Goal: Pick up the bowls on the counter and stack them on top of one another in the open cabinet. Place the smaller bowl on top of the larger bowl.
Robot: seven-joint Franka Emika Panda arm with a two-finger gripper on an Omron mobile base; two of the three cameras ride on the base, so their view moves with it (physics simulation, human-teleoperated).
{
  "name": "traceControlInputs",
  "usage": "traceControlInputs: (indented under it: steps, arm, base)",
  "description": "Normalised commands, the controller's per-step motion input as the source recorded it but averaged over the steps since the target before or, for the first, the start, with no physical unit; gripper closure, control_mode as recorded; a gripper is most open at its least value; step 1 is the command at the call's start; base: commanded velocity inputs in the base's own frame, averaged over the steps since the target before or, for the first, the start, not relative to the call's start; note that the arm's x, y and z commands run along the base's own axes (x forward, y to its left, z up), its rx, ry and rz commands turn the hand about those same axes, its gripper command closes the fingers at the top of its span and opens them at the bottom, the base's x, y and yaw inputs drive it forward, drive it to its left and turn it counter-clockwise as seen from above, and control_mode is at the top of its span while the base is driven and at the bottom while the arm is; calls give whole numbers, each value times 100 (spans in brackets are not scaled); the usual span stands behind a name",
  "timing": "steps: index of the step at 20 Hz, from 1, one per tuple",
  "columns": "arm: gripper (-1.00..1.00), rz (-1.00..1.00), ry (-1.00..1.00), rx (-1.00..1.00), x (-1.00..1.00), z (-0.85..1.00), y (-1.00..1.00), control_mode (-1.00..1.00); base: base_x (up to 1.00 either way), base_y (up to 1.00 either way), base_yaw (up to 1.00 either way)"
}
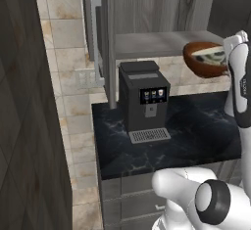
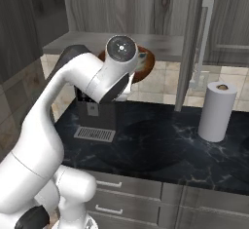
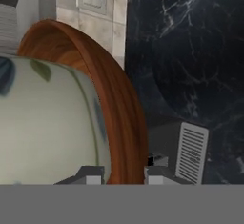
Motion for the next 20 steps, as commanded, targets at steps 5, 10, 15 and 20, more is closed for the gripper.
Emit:
traceControlInputs:
  steps: [5,10,15,20]
  arm:
    - [100,0,-1,0,0,29,28,-100]
    - [100,0,-2,0,0,27,29,-100]
    - [100,0,-2,0,0,22,27,-100]
    - [100,0,-1,0,1,15,26,-100]
  base:
    - [0,0,0]
    - [0,0,0]
    - [0,0,0]
    - [0,0,0]
